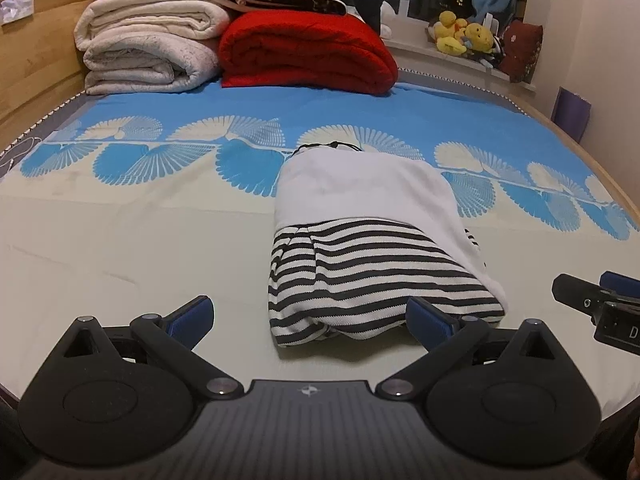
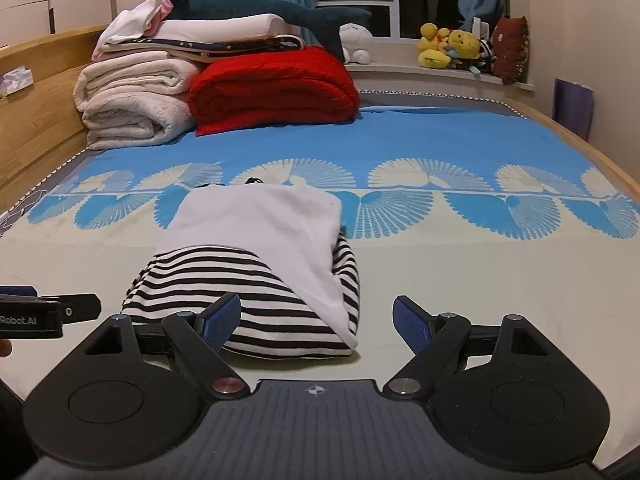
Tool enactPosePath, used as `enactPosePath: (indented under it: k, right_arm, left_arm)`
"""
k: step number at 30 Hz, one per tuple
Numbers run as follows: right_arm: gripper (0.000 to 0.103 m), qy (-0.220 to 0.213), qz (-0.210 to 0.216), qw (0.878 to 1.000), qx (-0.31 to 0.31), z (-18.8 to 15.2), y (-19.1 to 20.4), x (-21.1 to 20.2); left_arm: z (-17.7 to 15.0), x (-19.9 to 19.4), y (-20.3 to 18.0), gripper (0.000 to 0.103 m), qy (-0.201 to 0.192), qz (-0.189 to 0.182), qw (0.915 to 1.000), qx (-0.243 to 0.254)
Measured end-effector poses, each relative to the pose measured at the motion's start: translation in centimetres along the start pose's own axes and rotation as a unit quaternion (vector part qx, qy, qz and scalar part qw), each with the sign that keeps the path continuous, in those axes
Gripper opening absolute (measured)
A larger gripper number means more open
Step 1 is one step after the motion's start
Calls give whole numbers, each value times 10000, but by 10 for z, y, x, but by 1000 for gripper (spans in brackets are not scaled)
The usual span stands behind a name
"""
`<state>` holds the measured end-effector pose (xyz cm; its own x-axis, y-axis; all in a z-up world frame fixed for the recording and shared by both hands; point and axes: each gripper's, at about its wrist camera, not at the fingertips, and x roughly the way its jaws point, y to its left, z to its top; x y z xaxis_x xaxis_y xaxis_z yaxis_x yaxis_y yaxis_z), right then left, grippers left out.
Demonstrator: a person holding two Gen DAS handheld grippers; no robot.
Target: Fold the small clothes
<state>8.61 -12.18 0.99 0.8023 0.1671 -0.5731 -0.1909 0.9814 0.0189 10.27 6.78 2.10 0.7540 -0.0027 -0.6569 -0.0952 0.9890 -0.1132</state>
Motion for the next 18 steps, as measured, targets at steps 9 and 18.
enactPosePath:
  k: [9,18]
  right_arm:
    - [84,30,42,10000,-63,0,8,3]
    - [85,54,53,9999,-101,0,10,5]
  left_arm:
    - [0,1,3,102,10,45,10000,8]
    - [0,1,3,102,4,-1,10000,21]
